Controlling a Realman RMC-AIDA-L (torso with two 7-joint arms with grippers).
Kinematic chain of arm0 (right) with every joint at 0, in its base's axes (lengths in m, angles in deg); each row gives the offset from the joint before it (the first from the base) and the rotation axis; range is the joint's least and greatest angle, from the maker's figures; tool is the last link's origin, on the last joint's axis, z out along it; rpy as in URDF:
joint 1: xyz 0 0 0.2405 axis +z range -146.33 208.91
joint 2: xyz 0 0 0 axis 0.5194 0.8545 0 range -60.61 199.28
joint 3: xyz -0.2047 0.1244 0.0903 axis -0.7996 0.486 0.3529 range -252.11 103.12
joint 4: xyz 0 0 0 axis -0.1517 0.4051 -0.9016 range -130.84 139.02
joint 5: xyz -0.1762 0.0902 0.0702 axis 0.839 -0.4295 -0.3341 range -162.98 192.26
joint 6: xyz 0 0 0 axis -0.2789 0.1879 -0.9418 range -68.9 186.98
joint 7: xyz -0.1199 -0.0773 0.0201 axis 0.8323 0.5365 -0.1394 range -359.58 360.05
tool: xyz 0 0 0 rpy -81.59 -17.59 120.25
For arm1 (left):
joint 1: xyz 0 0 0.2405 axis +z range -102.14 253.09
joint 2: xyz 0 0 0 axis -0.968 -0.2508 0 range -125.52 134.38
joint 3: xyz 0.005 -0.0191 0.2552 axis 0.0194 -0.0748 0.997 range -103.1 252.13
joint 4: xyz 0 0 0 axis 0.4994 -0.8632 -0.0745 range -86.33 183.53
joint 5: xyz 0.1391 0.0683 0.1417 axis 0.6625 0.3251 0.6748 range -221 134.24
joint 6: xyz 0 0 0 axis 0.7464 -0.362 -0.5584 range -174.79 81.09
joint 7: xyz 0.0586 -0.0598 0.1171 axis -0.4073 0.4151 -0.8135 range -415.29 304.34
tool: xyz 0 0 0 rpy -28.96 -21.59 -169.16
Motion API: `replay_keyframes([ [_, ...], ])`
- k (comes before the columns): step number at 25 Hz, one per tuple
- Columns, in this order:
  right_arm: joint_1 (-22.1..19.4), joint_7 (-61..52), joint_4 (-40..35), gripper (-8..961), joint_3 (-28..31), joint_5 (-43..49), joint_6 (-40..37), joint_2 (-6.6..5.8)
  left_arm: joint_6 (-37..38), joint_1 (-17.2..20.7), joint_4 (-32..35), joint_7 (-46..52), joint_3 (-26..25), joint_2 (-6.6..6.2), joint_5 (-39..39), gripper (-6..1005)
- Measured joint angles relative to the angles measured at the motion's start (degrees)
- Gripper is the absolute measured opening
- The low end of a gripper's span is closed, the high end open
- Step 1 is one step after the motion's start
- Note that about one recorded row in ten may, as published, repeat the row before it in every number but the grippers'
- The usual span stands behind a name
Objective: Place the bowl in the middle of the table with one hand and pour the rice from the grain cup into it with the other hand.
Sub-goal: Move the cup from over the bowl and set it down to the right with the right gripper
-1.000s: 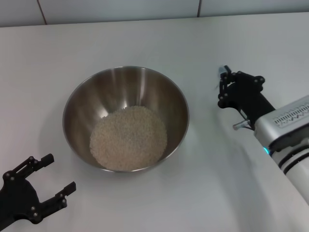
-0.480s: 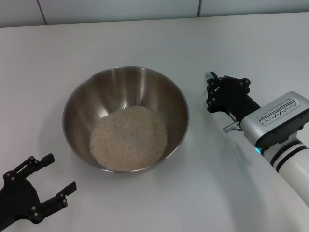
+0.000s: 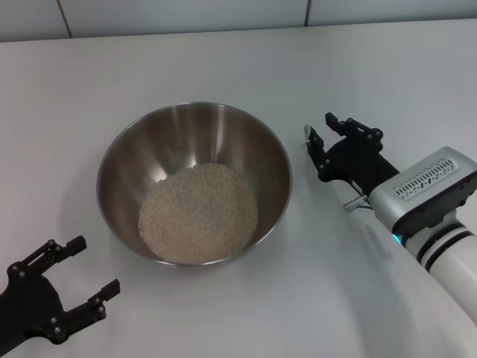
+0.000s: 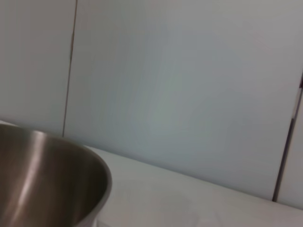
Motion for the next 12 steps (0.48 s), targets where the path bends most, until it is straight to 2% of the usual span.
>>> replay_keyframes([
  [6, -2.6, 0.1, 0.8, 383, -0.1, 0.0, -2.0, -0.21, 0.1, 0.0, 0.0, 0.0, 0.0, -0.05, 0.0, 815],
  [9, -5.9, 0.1, 1.2, 472, -1.1, 0.0, -6.6, -0.45, 0.2, 0.1, 0.1, 0.0, 0.0, -0.09, 0.0, 815],
  [12, -7.7, 0.1, 0.9, 472, -3.1, 0.1, -9.9, -0.51, 0.2, 0.2, 0.1, 0.0, -0.1, -0.10, 0.0, 815],
])
